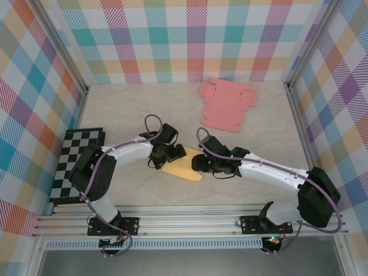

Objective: Fold the paper box

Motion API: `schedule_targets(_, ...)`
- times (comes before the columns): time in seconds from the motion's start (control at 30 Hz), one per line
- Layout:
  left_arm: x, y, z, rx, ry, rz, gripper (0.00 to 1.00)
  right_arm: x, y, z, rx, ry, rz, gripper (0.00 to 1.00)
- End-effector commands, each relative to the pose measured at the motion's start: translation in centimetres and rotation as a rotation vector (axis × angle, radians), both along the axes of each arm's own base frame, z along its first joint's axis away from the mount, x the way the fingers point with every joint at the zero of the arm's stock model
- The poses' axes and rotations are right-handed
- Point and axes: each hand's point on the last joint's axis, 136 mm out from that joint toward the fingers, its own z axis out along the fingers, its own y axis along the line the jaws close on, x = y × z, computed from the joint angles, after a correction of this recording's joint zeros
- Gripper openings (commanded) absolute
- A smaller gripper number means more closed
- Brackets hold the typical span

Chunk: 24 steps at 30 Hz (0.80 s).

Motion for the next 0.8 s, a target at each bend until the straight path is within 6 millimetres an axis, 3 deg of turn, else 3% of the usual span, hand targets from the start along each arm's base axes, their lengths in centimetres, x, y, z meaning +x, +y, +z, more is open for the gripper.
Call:
schedule_targets(0.0,-2.3,2.8,-3.7,0.149,0.090,0.030,0.95,-1.6,1.0,-1.7,0.035,0.078,-0.024,0.49)
schedule_targets(0.4,-2.8,3.6,-3.8,0.162,0.085,0.047,0.95,-1.3,2.2,-4.7,0.013,0.108,-0.050,0.47)
schedule_targets(0.77,-2.8,3.8,-3.7,0.169,0.084,0.051,0.94,-2.1,2.8,-5.4,0.020,0.140,-0.056,0.45)
